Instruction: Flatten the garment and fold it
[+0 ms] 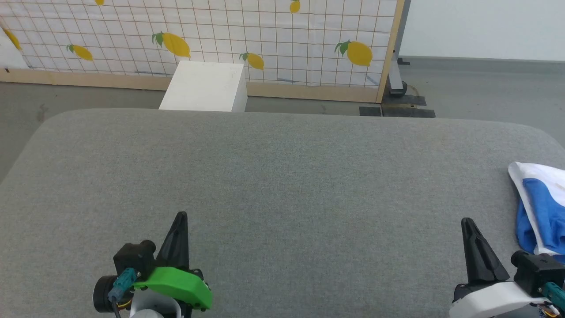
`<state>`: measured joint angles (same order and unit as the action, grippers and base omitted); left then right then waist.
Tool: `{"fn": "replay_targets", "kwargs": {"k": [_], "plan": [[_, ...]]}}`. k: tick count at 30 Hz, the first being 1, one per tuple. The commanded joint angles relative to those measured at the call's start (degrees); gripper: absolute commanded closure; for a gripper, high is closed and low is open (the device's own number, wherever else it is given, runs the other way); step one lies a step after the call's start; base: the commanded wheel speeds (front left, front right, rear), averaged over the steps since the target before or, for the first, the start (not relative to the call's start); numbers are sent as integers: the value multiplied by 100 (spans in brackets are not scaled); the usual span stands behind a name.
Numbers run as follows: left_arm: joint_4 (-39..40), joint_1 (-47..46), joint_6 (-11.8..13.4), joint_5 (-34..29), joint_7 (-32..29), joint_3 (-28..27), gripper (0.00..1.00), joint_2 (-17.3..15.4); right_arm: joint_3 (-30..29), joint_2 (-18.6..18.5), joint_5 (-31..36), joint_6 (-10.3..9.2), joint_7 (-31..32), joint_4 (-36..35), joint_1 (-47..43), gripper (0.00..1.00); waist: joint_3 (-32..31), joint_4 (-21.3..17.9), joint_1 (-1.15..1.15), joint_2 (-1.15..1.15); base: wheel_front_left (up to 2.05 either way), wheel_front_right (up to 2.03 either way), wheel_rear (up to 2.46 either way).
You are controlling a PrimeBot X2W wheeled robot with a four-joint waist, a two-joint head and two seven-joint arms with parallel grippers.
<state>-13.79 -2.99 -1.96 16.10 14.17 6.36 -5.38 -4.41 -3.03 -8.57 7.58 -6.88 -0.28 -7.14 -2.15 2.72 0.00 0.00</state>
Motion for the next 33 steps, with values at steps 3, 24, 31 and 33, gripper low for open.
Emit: {"fn": "replay_targets", "kwargs": {"k": [3,24,31,33], "plan": [[76,18,12,-94,-69,-35,100,15,23,1,47,-1,31,2,43,100,6,-8,0,0,0,0,0],[306,68,45,-362,-307,-141,100,57,97,3,190,-2,147,6,162,100,43,-55,0,0,0,0,0],[382,84,55,-450,-385,-176,100,70,121,4,237,-2,185,8,200,100,55,-70,0,0,0,0,0],[403,89,58,-475,-407,-186,100,74,128,4,250,-3,196,8,212,100,59,-74,0,0,0,0,0]]}}
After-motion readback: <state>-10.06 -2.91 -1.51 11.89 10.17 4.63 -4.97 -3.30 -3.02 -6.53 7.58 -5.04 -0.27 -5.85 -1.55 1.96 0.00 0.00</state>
